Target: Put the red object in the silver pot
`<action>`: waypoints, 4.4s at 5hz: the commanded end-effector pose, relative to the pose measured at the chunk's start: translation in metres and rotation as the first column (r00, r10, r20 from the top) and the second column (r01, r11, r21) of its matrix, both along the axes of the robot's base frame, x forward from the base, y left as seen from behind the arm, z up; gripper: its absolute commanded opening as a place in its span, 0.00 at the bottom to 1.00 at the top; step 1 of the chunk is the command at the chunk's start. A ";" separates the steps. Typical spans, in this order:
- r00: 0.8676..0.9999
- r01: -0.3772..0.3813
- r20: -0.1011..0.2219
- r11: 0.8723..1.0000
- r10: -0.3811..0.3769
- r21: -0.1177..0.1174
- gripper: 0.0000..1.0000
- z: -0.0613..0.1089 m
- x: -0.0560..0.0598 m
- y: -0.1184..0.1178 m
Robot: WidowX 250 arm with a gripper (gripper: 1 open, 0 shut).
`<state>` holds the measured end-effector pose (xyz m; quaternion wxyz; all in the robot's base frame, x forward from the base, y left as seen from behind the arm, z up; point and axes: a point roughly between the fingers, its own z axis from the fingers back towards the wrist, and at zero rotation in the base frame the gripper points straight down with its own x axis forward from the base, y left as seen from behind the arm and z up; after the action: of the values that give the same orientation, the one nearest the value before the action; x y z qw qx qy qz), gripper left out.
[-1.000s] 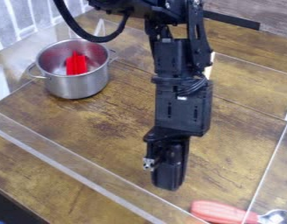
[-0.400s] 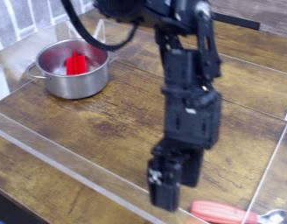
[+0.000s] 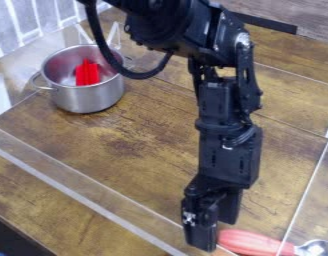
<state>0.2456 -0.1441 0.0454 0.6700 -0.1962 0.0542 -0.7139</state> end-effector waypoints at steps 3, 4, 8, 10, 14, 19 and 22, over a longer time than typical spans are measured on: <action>1.000 -0.010 -0.029 1.000 0.010 0.008 0.00 0.001 0.020 0.000; 0.998 -0.016 -0.055 1.000 0.017 0.016 0.00 0.011 0.023 -0.002; 0.988 0.087 -0.131 0.994 -0.079 0.058 0.00 0.032 0.015 0.009; 0.983 0.098 -0.162 0.991 -0.082 0.095 0.00 0.053 0.007 0.004; 0.957 -0.009 -0.285 0.986 0.057 0.167 0.00 0.107 -0.008 0.001; 0.920 0.071 -0.391 0.988 -0.011 0.139 0.00 0.099 -0.008 0.019; 0.908 0.068 -0.419 0.982 0.013 0.177 0.00 0.103 -0.008 0.010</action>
<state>0.2360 -0.1360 0.1375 0.6437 -0.2857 0.2828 -0.6512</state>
